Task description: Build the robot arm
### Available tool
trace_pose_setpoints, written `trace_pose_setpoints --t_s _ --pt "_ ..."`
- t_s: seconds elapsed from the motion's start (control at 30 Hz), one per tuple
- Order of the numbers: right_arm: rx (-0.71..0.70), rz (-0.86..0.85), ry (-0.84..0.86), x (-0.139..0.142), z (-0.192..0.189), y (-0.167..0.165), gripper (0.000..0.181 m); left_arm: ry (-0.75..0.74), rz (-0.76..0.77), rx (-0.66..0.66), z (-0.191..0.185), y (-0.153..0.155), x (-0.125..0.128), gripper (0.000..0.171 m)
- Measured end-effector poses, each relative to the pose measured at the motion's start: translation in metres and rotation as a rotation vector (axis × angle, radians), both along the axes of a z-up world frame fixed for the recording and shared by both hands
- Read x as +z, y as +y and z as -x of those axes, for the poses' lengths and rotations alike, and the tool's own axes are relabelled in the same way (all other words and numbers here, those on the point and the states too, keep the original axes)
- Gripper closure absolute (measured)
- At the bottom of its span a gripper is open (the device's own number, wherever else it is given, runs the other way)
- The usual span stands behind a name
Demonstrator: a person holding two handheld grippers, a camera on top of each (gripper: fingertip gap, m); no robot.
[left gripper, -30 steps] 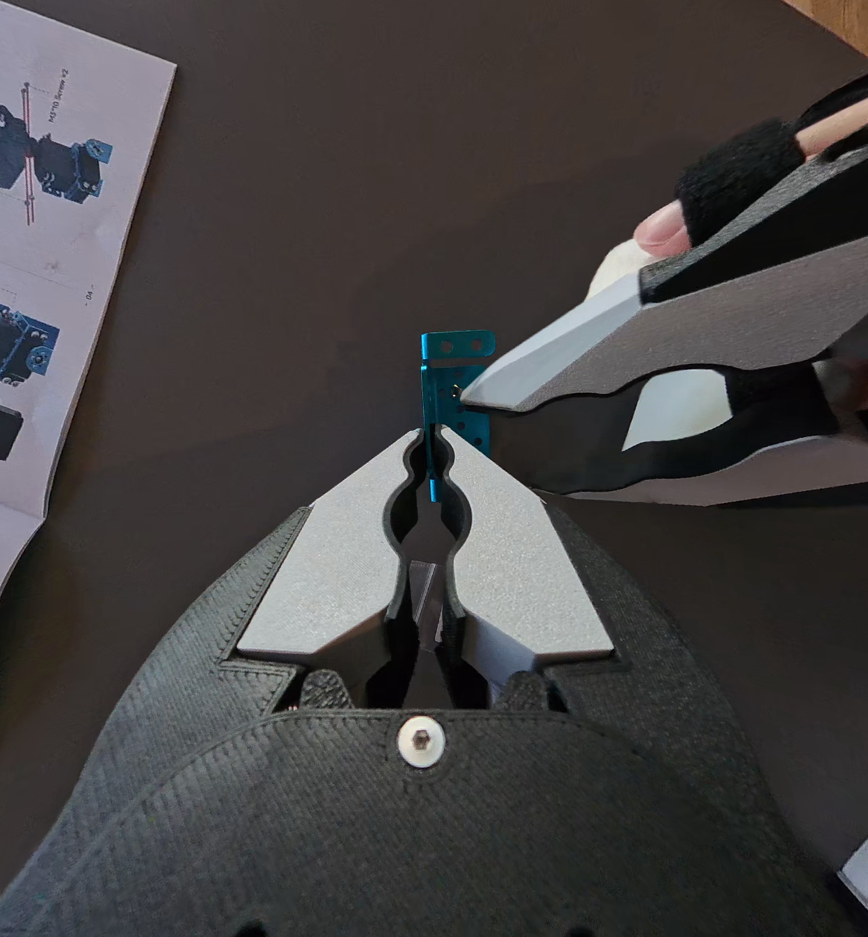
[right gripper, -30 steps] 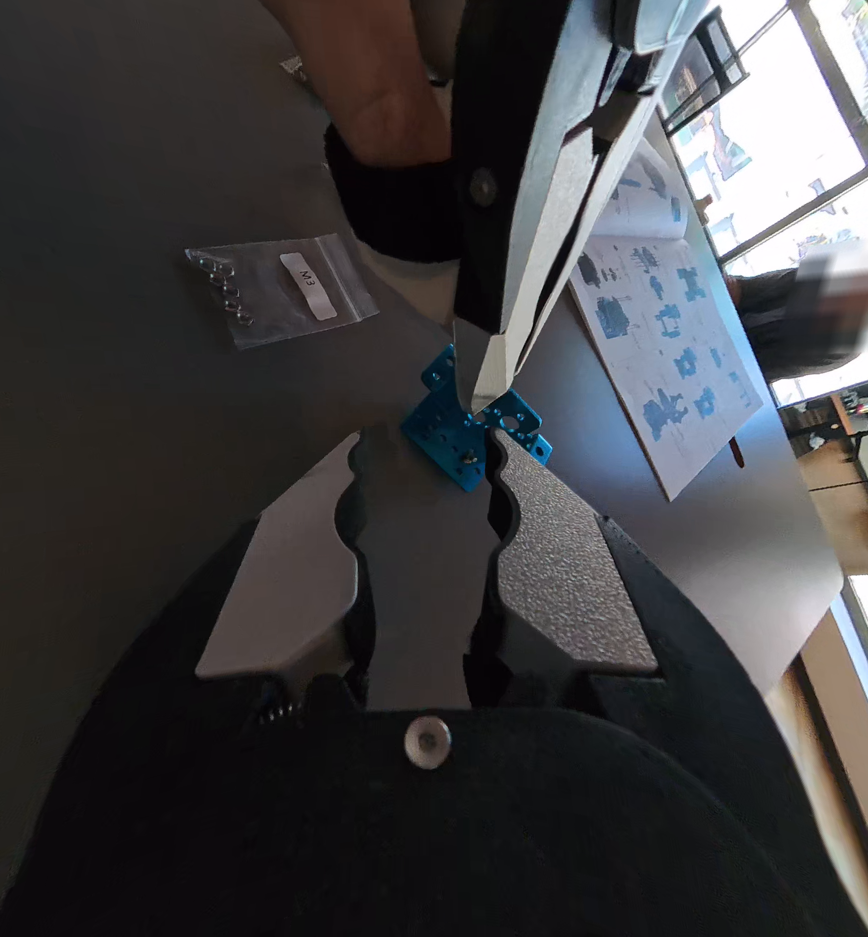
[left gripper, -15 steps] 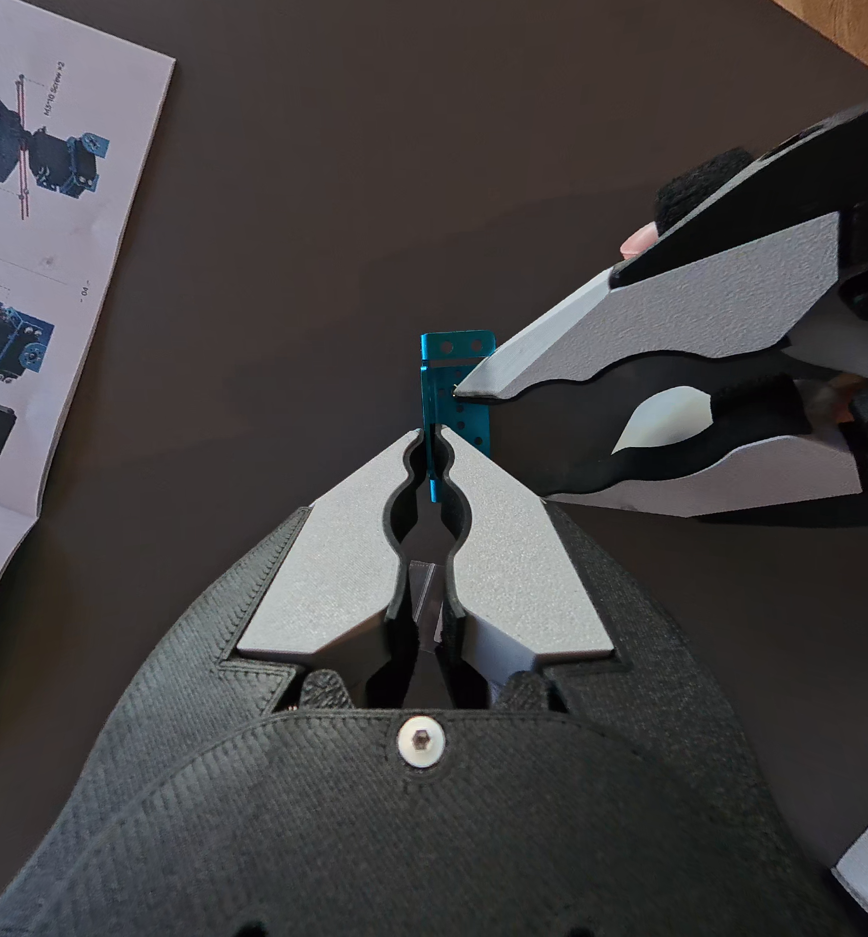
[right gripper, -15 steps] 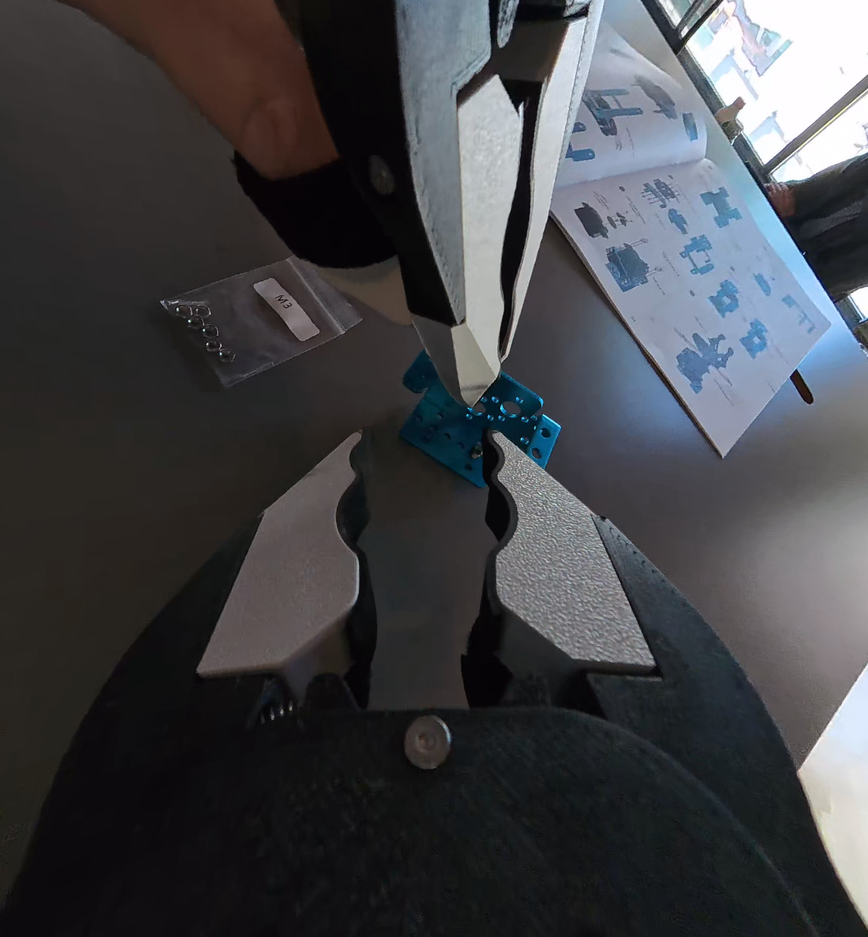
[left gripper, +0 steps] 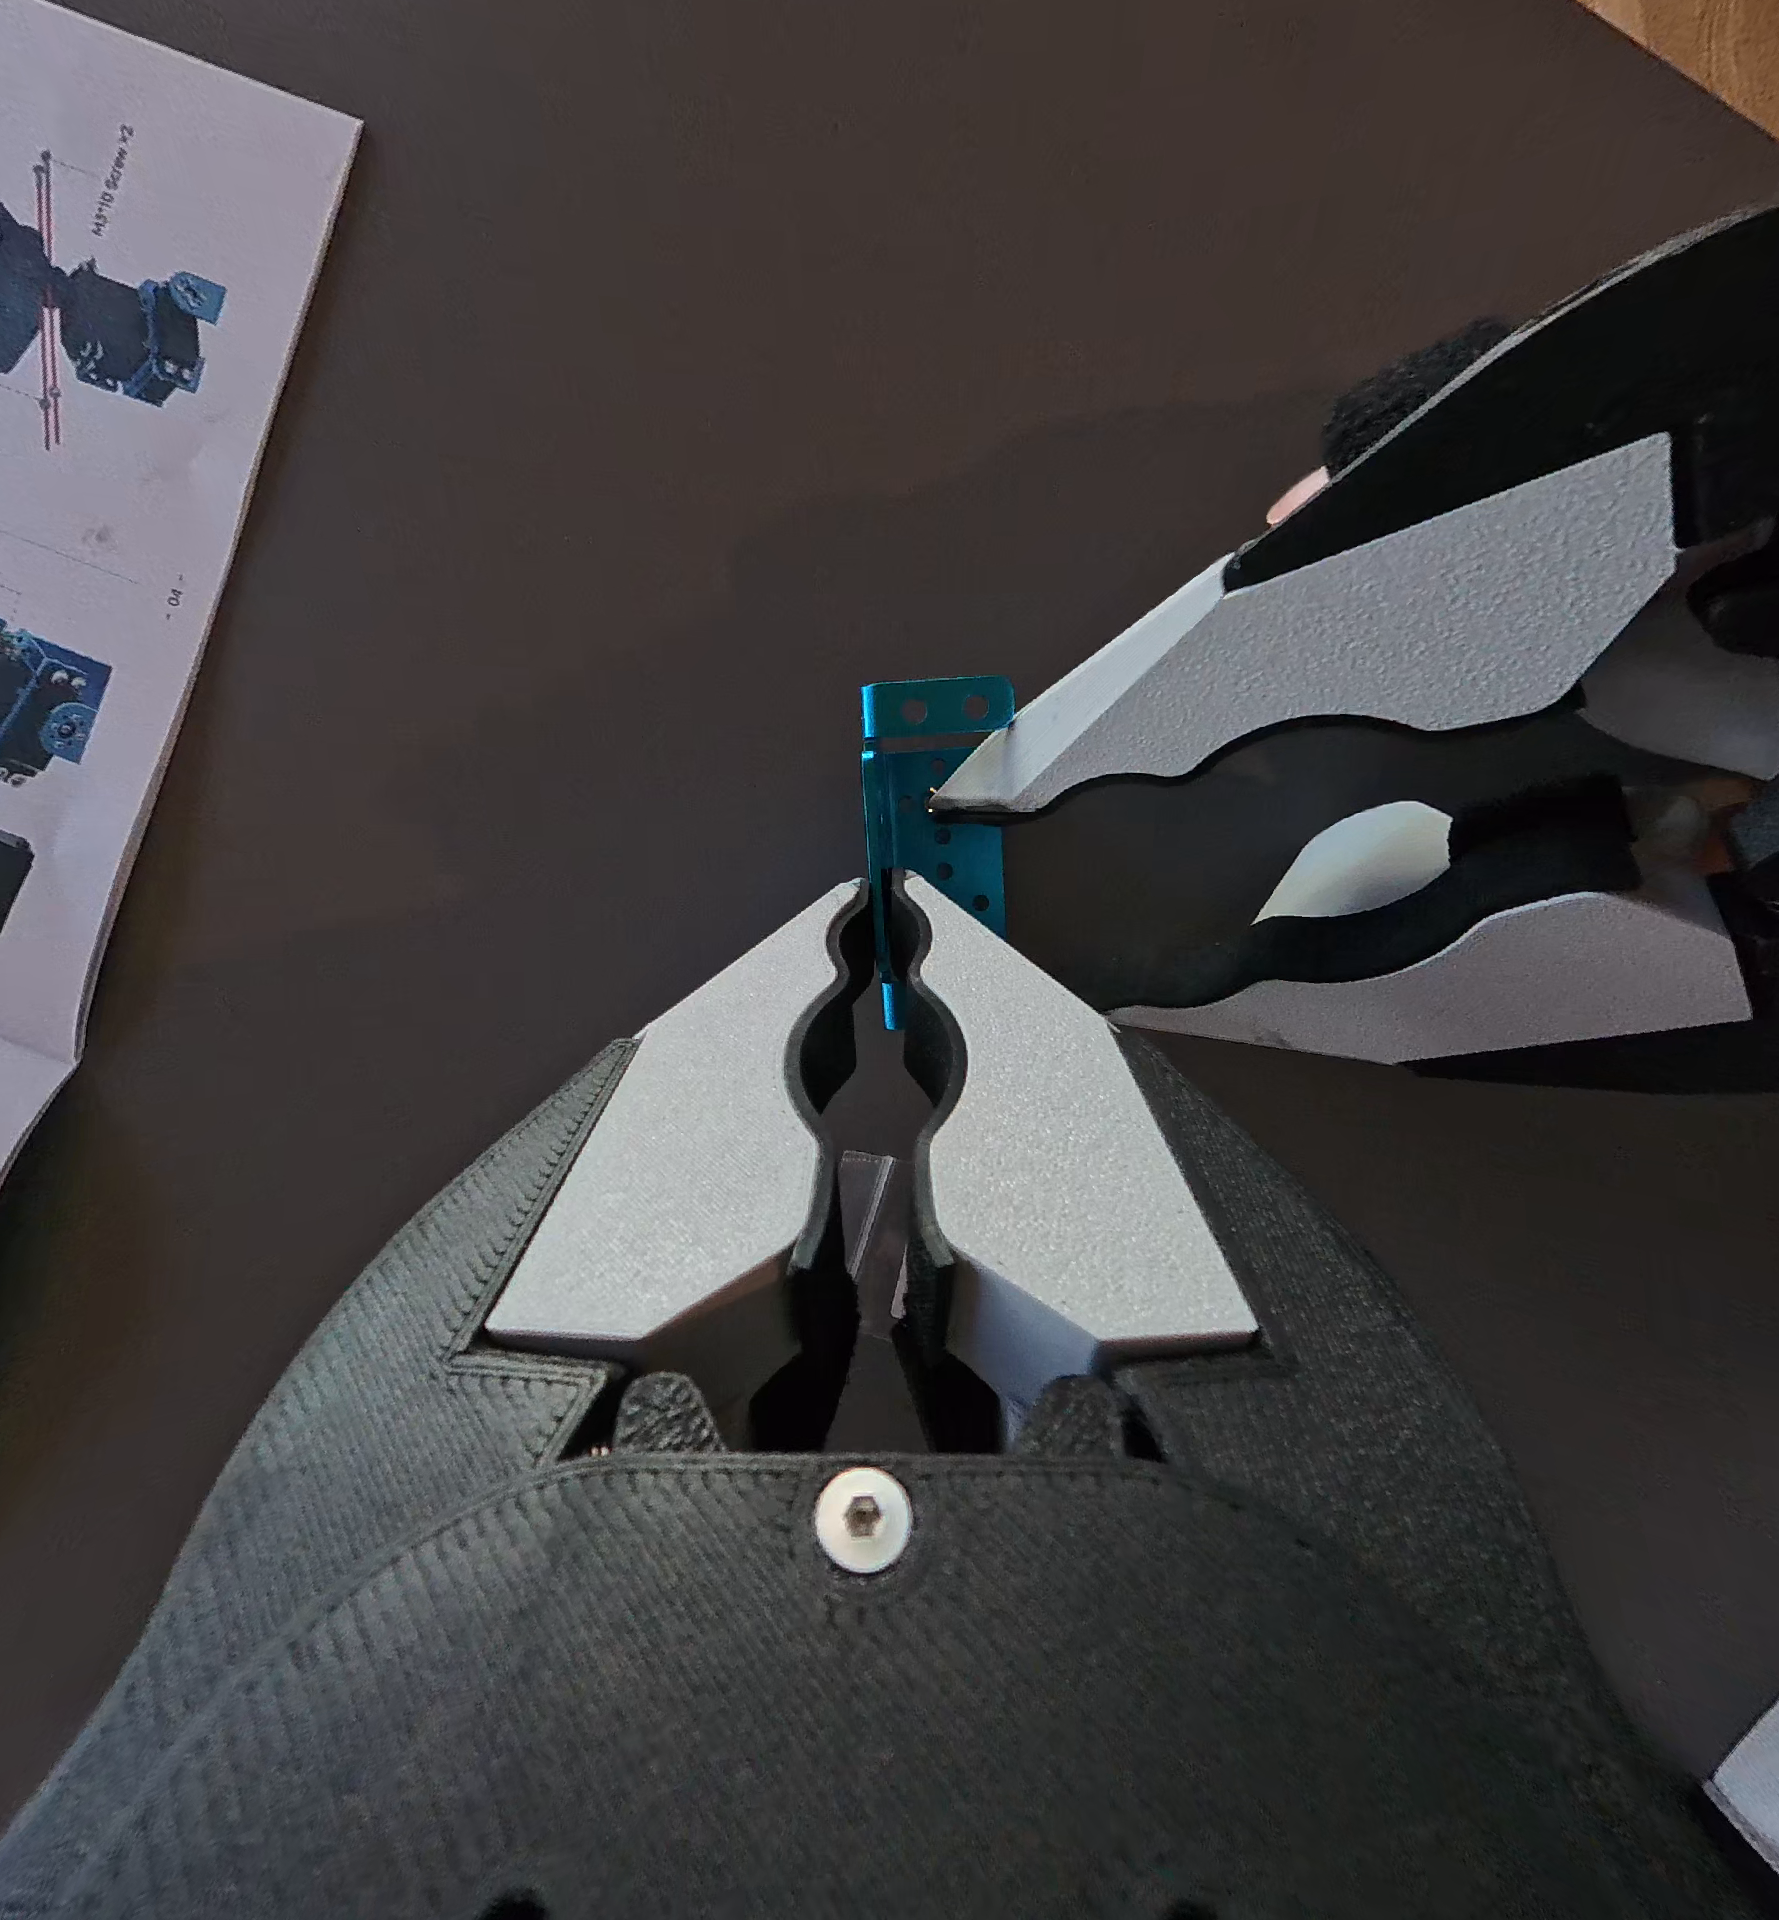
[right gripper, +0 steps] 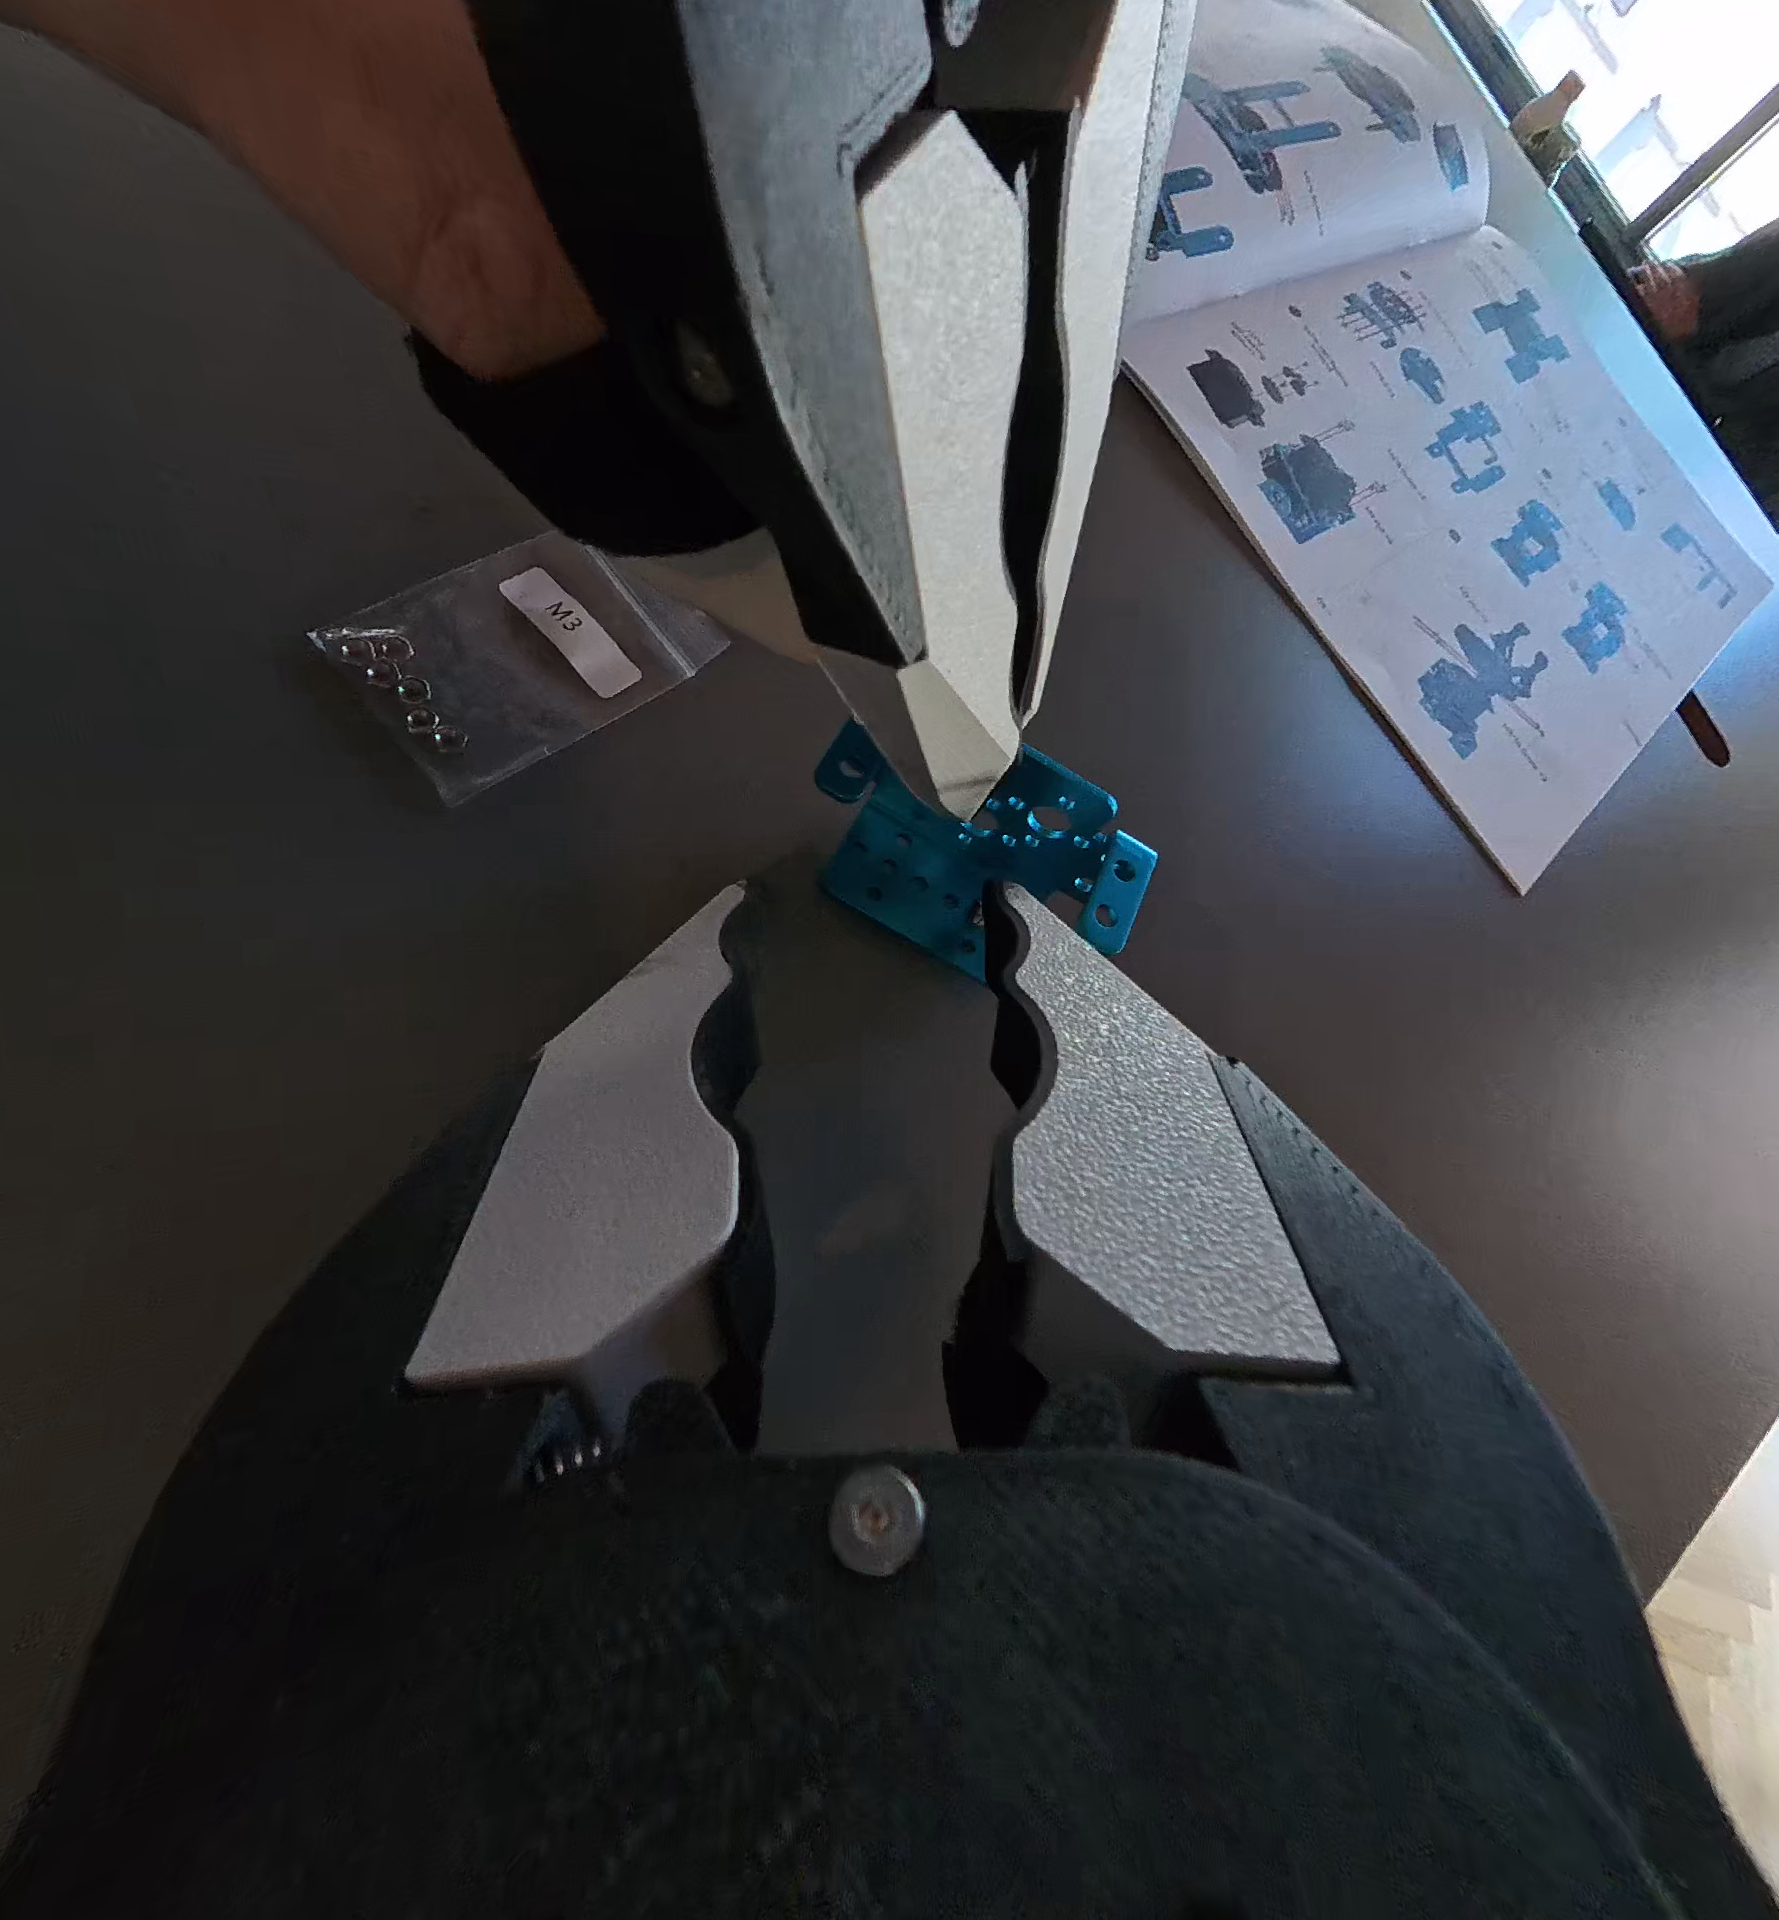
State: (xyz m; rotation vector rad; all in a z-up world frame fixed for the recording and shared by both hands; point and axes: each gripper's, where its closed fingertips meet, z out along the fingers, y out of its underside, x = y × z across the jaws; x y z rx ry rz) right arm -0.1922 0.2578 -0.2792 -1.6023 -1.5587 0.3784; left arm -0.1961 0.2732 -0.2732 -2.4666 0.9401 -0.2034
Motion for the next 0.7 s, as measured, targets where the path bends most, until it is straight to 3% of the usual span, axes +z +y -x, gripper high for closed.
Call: trace_pose_setpoints --t_s 0.17,0.33,0.47,0.7 --pt "-0.014 -0.011 0.005 0.001 -0.001 0.000 0.137 -0.001 0.000 0.002 0.000 0.001 0.000 0.170" --pt "-0.048 0.068 0.044 0.002 0.000 -0.012 0.105 -0.011 0.007 0.009 0.001 0.001 0.000 0.171" --pt "-0.086 0.065 0.041 0.004 0.003 -0.018 0.093 -0.012 0.009 0.013 0.001 0.001 -0.001 0.170" --pt "-0.119 0.064 0.038 0.004 0.005 -0.017 0.095 -0.007 0.014 0.019 0.001 0.001 -0.001 0.170"
